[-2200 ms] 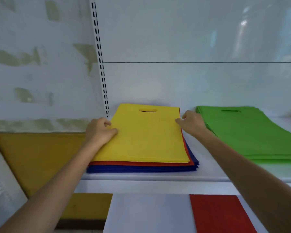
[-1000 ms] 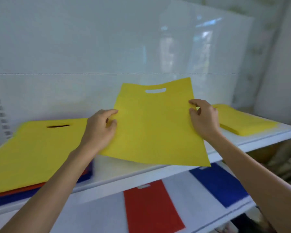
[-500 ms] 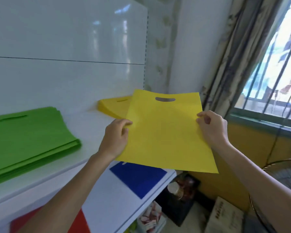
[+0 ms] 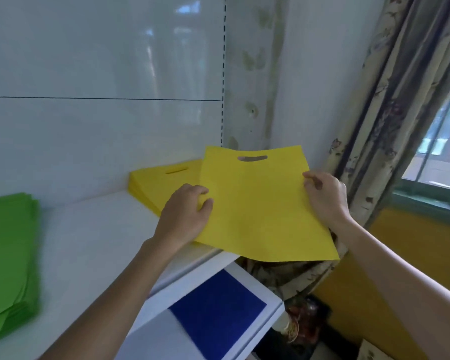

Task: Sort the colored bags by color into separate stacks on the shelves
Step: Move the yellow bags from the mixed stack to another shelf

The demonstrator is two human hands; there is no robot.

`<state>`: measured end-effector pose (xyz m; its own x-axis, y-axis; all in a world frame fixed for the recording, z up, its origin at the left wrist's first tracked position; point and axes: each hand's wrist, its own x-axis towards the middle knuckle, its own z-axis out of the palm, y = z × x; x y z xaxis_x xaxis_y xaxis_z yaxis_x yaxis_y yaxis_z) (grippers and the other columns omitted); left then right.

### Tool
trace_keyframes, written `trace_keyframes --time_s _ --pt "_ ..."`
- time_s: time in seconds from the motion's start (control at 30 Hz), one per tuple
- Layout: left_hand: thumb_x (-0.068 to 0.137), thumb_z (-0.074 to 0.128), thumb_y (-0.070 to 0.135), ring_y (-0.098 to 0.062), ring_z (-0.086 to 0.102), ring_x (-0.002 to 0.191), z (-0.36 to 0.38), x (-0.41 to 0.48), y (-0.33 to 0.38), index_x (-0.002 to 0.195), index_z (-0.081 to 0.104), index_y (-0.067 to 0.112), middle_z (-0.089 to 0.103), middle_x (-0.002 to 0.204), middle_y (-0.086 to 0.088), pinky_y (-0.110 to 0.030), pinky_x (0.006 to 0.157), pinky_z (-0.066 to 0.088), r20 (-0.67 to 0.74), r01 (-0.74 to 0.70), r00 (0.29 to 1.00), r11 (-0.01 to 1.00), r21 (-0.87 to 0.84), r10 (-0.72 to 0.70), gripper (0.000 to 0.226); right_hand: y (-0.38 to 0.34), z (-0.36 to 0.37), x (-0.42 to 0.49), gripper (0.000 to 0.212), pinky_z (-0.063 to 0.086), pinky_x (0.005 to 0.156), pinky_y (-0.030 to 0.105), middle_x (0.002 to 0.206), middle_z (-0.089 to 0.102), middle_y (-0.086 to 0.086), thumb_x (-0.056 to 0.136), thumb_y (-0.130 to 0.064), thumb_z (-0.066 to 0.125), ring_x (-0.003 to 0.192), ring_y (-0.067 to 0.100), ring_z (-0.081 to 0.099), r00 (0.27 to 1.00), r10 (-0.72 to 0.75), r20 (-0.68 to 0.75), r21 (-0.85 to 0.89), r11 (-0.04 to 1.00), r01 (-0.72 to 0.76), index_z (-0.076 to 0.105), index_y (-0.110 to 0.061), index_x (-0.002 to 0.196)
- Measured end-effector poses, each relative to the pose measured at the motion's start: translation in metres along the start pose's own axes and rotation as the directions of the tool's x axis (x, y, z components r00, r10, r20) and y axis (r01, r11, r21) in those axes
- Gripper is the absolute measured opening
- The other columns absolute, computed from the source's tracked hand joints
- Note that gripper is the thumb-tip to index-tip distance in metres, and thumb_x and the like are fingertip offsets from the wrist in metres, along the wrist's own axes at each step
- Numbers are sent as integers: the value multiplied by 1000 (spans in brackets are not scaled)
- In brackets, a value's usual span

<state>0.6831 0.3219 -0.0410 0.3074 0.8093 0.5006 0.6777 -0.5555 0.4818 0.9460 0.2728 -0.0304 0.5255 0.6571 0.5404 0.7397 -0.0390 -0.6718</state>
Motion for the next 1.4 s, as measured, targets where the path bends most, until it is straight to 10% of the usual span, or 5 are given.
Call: trace_keyframes --time_s 0.43,0.77,1.03,1.2,1.4 --pt "92 51 30 -27 38 126 -2 10 -14 137 41 10 41 138 -11 -28 101 29 -164 420 907 868 266 -388 50 -28 126 108 47 29 103 29 141 43 13 91 -11 50 129 27 39 771 -448 453 149 890 430 43 -8 137" --pt "89 51 37 -32 37 123 38 20 -3 129 51 18 40 130 -16 -34 103 33 -205 689 722 657 307 -661 45 8 170 137 43 34 105 42 141 42 14 97 -36 36 128 32 38 465 -263 845 8 876 482 45 -11 131" --pt "90 53 26 -26 45 124 36 16 1 130 51 15 49 135 -11 -31 101 35 -321 740 662 657 142 -677 41 3 184 137 45 33 106 46 141 42 14 98 -39 34 128 33 37 405 -323 856 51 830 555 43 -13 133" --pt "89 55 31 -23 53 113 10 -9 11 123 57 20 54 127 -7 -34 96 42 -459 732 652 660 171 -604 36 -36 178 122 38 38 100 40 133 48 18 95 -22 45 122 33 46 562 -596 574 265 784 561 50 -5 129" --pt "85 60 16 -26 53 115 -69 -98 33 110 67 10 61 119 -12 -28 97 35 -638 773 600 558 303 -484 27 -152 167 7 32 41 96 38 121 58 14 91 -13 52 106 28 58 372 -857 358 698 510 503 57 -5 122"
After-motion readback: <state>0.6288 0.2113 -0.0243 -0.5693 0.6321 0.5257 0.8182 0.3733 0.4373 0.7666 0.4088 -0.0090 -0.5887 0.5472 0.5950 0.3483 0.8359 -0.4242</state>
